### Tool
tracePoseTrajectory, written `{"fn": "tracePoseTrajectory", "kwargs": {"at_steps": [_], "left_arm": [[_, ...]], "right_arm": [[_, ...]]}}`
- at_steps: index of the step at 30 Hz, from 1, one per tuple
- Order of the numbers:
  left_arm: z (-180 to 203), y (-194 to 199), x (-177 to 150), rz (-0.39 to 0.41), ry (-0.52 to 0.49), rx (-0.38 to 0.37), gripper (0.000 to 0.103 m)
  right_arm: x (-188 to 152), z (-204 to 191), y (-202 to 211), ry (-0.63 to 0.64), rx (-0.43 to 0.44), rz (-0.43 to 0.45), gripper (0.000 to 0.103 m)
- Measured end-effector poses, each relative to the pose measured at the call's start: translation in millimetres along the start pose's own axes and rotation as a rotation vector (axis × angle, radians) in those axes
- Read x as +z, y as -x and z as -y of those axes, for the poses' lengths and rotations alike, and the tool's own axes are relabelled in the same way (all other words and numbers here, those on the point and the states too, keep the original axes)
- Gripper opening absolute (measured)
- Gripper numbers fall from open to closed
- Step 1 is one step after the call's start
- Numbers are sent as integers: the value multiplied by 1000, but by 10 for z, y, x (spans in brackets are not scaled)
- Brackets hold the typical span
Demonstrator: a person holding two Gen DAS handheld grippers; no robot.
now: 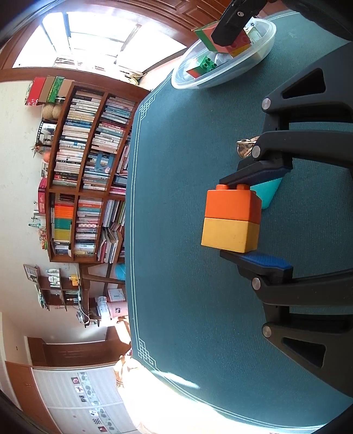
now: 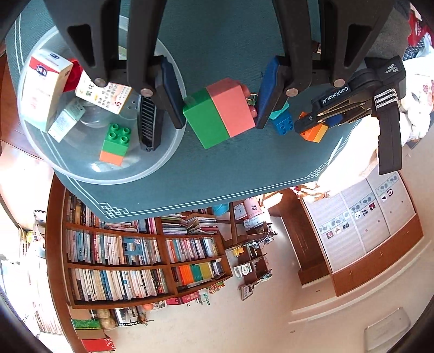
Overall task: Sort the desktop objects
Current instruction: 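Carry both blocks over the clear bowl and open both tools to drop them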
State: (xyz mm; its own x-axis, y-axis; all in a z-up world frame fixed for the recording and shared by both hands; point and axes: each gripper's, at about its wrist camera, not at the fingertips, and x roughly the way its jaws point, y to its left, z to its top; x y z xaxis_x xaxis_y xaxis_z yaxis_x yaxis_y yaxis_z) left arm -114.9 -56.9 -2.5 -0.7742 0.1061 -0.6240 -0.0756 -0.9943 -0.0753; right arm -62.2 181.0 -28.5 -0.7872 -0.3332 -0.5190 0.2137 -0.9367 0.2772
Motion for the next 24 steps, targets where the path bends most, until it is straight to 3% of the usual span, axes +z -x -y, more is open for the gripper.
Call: {"fn": "tracePoseTrajectory", "kwargs": {"at_steps": [13,24], "left_arm": [[350,100,31,8,-52,-60,47],[918,141,192,6,-95,-170,47]], "right_arm": [[153,668,179,-152,-130,73,56],[213,1099,212,-262,-216,84,56]]}}
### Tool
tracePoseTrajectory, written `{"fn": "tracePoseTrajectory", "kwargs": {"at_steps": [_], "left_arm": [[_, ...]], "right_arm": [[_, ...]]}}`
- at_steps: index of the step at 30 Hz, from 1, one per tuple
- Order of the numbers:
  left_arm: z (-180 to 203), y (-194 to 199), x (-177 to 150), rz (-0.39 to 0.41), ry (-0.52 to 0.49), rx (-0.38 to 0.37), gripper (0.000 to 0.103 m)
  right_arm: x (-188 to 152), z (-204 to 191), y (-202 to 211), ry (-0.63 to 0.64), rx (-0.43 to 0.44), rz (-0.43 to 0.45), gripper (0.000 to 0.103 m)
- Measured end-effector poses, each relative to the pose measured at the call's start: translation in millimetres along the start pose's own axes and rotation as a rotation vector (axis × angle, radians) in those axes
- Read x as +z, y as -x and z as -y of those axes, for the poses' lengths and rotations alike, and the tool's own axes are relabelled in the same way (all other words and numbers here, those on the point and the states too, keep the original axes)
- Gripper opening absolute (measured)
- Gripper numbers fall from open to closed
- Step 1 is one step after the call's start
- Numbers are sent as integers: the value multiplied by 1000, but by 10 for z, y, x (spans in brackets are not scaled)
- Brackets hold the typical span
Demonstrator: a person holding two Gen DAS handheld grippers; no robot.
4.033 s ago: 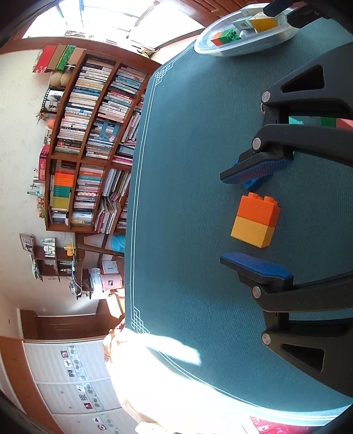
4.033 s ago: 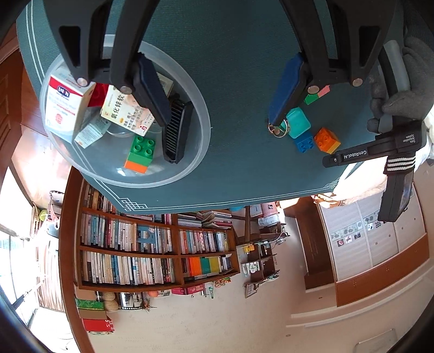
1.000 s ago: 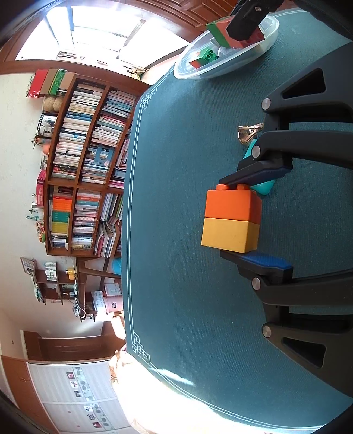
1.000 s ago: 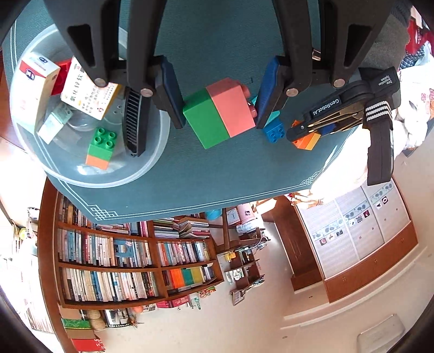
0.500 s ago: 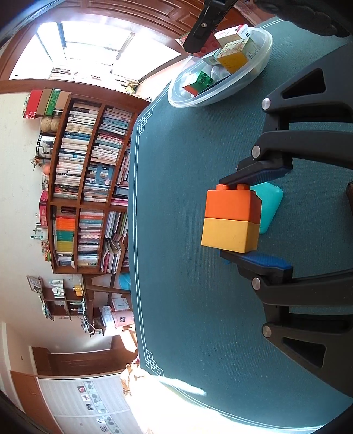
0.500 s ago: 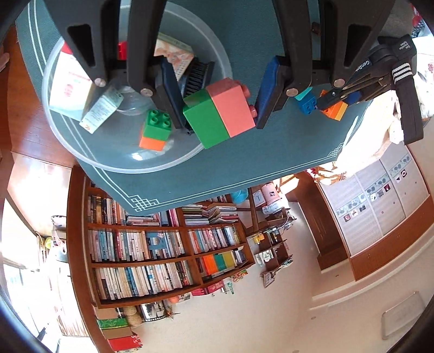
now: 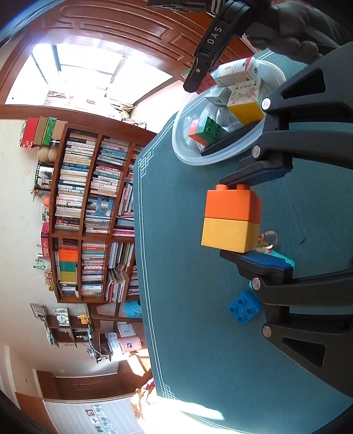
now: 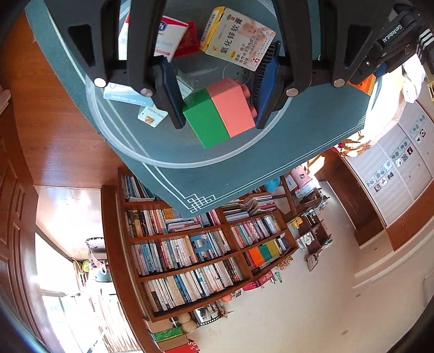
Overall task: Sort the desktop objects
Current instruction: 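Carry both blocks over the clear bowl and open both tools to drop them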
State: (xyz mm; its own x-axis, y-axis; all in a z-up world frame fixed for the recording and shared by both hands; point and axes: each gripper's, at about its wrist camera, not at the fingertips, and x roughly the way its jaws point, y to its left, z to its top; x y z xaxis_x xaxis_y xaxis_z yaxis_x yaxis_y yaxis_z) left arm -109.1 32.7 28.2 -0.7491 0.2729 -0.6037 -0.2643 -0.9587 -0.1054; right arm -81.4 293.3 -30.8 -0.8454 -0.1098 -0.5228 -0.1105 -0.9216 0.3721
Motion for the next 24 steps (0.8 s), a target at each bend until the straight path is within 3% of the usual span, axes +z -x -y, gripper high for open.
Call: {"fn": "tracePoseTrajectory", "kwargs": {"at_steps": [9,13,22,23,24], "left_arm": [[618,-252,158,-4,-47,-81,47],[811,-439,194,-19,-75,-68,47],[1149,-653,163,-23,-116,-121,48],[1166,-664,156,-25,-123,-130,49],[1184,-676,146,-34,-130,-137,58]], "right_arm": [[-17,4,20,19,-95,36,56],[-8,-12,30,49,-168,71,56],[69,149,100,-12,-175,94,56],[77,173,103,-19,-169,93,57],[81,188,99,-26,-165,91,57]]}}
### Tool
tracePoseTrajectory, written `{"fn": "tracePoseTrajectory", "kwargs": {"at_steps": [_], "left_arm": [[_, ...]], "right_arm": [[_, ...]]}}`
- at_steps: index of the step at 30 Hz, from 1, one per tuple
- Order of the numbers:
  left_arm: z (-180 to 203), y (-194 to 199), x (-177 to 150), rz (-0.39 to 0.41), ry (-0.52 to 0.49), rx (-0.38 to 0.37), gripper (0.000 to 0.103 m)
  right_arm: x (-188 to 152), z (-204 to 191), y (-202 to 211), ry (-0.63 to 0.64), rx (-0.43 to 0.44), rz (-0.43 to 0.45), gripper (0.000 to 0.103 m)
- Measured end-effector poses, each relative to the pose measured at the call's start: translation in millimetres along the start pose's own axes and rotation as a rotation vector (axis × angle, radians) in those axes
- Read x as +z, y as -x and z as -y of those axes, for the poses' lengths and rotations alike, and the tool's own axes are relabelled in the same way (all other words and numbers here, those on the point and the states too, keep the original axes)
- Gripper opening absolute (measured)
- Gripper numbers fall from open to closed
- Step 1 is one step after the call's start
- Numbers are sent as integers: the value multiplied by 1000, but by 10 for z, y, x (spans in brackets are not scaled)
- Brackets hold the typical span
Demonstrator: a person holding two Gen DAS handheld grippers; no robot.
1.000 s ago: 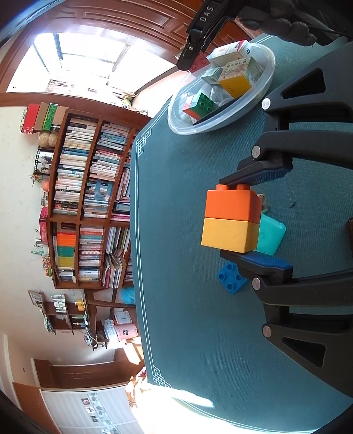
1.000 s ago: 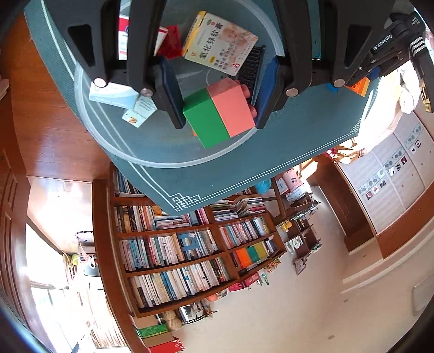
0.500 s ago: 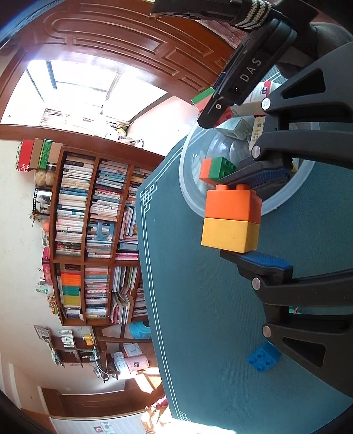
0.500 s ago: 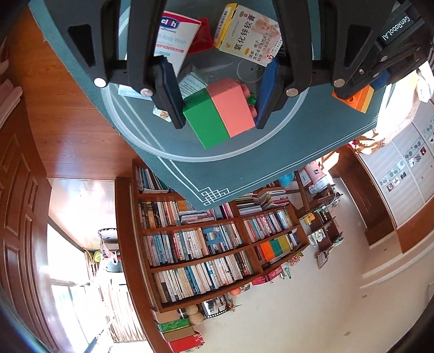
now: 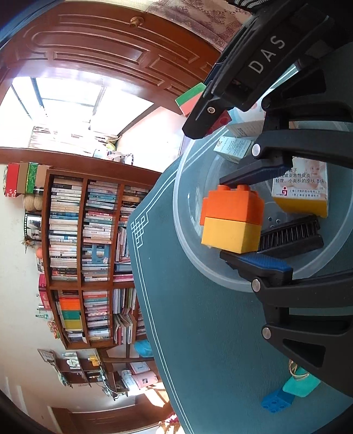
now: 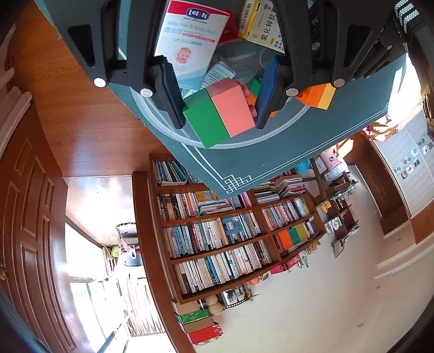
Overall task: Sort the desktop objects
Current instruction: 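Carry both blocks over the clear bowl and open both tools to drop them, then withdraw both tools and move the left tool to the black-silver bottle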
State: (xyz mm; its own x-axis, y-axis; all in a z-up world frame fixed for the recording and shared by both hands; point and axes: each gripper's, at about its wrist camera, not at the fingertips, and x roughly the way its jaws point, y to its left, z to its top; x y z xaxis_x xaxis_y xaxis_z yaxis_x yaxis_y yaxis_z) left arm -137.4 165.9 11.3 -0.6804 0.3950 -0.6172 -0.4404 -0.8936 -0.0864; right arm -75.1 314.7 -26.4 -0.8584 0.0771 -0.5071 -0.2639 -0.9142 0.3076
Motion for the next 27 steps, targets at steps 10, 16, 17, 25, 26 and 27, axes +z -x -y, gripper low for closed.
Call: {"fn": "tracePoseTrajectory", "kwargs": {"at_steps": [10,16,17,25,26,27], "left_arm": [[-197,272,-110,34,60,48,66],[-461,500,-202,40,117,121,71],[-506,549,-227,42,123,129,71],[-781,931,-443,50,145,198,71],[-813,977,-474,51,145,205,71],[-855,1025,-497,53,142,214,71]], "right_arm": [[-26,39,22,-33,29,2,71],[-78,-81,30,6,43,2,72],[-97,-115,33,17,44,3,72],[-301,-464,50,125,72,-1,73],[-333,-505,61,139,73,1,73],[-359,-542,70,150,76,2,73]]}}
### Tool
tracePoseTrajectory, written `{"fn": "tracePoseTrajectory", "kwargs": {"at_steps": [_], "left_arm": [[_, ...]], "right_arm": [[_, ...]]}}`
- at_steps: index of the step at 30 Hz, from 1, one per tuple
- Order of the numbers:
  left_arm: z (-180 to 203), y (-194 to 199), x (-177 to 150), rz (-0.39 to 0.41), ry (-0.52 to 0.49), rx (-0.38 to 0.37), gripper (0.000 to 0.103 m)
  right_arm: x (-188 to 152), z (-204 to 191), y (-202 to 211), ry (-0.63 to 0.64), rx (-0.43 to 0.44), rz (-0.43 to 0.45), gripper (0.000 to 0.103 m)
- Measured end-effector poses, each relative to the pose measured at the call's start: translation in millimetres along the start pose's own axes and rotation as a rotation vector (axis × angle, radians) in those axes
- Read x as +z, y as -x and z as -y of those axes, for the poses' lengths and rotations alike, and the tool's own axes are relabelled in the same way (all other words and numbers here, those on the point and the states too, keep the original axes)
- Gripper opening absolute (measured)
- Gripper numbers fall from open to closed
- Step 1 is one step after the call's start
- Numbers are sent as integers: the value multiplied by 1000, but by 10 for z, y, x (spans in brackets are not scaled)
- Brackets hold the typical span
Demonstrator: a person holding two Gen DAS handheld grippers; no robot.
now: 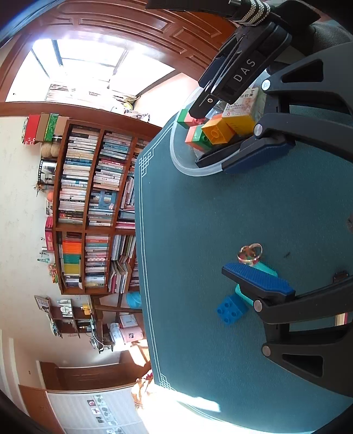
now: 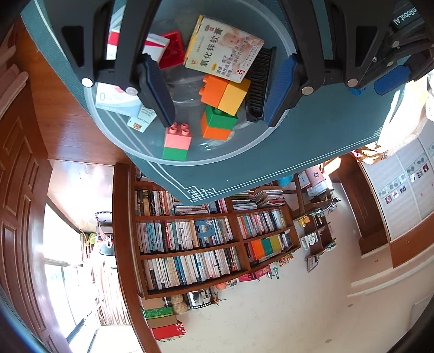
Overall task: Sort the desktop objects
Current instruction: 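Withdraw both tools and move the left tool to the black-silver bottle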
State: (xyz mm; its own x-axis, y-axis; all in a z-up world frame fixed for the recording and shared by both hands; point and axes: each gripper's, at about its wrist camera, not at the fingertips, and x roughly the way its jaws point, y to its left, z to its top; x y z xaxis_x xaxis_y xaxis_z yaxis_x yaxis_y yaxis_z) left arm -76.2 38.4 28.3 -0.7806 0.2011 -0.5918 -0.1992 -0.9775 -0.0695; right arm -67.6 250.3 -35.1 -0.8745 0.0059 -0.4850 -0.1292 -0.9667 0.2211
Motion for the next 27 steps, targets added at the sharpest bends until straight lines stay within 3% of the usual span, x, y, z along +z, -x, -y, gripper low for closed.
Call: {"fn": "tracePoseTrajectory", "kwargs": {"at_steps": [5,14,21,27], "left_arm": [[-267,136,-132,6,-2,67,71],[-908,229,-309,-9,112,130,71],[-1236,206,-457,-38,180,118,71],[-1234,121,-517,-95,180,16,76]], "right_arm": [[-78,-198,32,54,27,7,73],[-231,-447,70,124,70,6,76],[-328,-508,11,134,101,-35,76],[-368,-557,-3,150,120,-46,76]]}}
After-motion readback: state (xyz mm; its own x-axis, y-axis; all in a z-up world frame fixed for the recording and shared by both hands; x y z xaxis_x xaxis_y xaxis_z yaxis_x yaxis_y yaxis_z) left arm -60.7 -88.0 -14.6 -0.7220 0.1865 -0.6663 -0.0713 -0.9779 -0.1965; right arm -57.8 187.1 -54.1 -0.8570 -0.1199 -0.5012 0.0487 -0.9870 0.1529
